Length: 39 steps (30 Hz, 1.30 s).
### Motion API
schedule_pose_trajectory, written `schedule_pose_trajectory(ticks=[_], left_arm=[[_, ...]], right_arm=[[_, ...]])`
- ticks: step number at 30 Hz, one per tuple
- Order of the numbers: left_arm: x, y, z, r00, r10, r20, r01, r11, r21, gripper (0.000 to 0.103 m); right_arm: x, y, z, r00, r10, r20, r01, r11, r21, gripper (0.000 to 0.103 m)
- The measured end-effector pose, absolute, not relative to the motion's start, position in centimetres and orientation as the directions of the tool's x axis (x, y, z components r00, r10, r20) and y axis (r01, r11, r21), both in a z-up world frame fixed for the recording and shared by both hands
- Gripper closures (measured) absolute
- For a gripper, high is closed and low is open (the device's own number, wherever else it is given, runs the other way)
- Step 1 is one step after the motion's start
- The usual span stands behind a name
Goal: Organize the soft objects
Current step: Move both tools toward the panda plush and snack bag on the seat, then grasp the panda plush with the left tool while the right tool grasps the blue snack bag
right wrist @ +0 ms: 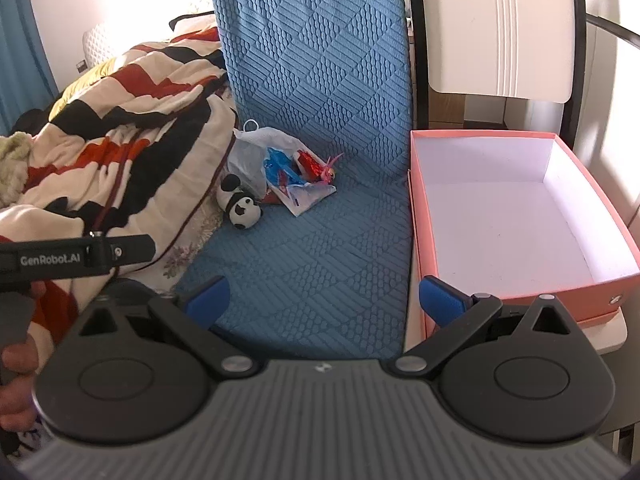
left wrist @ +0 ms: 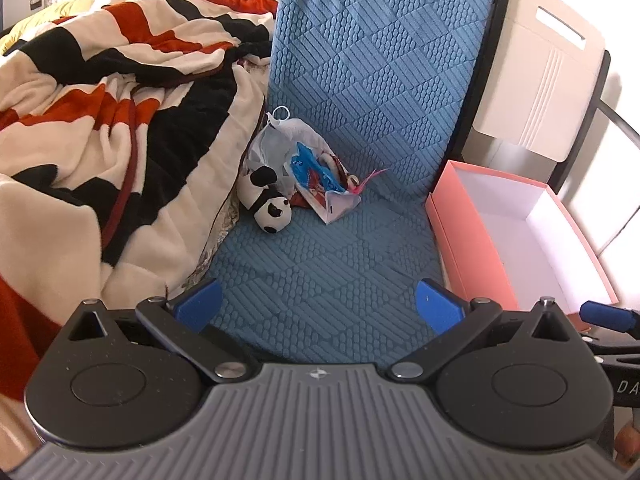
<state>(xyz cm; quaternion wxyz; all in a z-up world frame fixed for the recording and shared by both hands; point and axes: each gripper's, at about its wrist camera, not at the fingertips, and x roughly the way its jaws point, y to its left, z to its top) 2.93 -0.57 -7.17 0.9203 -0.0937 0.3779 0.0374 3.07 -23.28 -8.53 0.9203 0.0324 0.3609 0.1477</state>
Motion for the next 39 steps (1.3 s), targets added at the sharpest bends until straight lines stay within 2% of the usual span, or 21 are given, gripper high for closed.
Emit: schedule_pose_trajectory(ticks=[8,14,22,24,31,33,39], left_arm=[[6.2,-0.3,-8.7,0.722,-0.005,-0.692,-0.14,0.978,-0.154,0.0],[9.2,1.0,-10.7,0.724,-0.027,-0.689,-0.169,0.962,-0.215,0.0],[13.5,1.4,-12.6,0.729,-0.023,-0.684,-0.172,0.961,-0.216,0.0],[14.4,1.3,-13.2,0.726,-0.021,-0.687,-0.177,0.96,-0.216,0.0],[17.8,1.4,-14.8,0.71,-0.027,-0.703,-0.186,0.956,-0.225,0.0],[18.6,1.4,-15.0,0.712,-0.018,-0.702,-0.188,0.958,-0.216,0.0],[21.6,1.7,-15.8,0.703,-0.006,-0.712,-0.2,0.958,-0.205,0.0]], right_arm=[[6.0,-23.4,-10.1,0.68,0.323,-0.659,-0.251,0.946,0.204,0.0],[8.8,-22.7,-11.9,0.674,0.316,-0.668,-0.258,0.948,0.188,0.0],[12.2,-21.6,-13.4,0.69,0.361,-0.628,-0.299,0.932,0.207,0.0],[13.1,-21.3,-14.2,0.686,0.362,-0.632,-0.3,0.931,0.208,0.005],[15.8,-20.5,-16.5,0.665,0.381,-0.642,-0.311,0.923,0.226,0.008],[16.6,-20.3,-16.9,0.662,0.386,-0.643,-0.311,0.921,0.232,0.013],[19.2,-19.7,-17.6,0.666,0.387,-0.638,-0.317,0.921,0.227,0.015]])
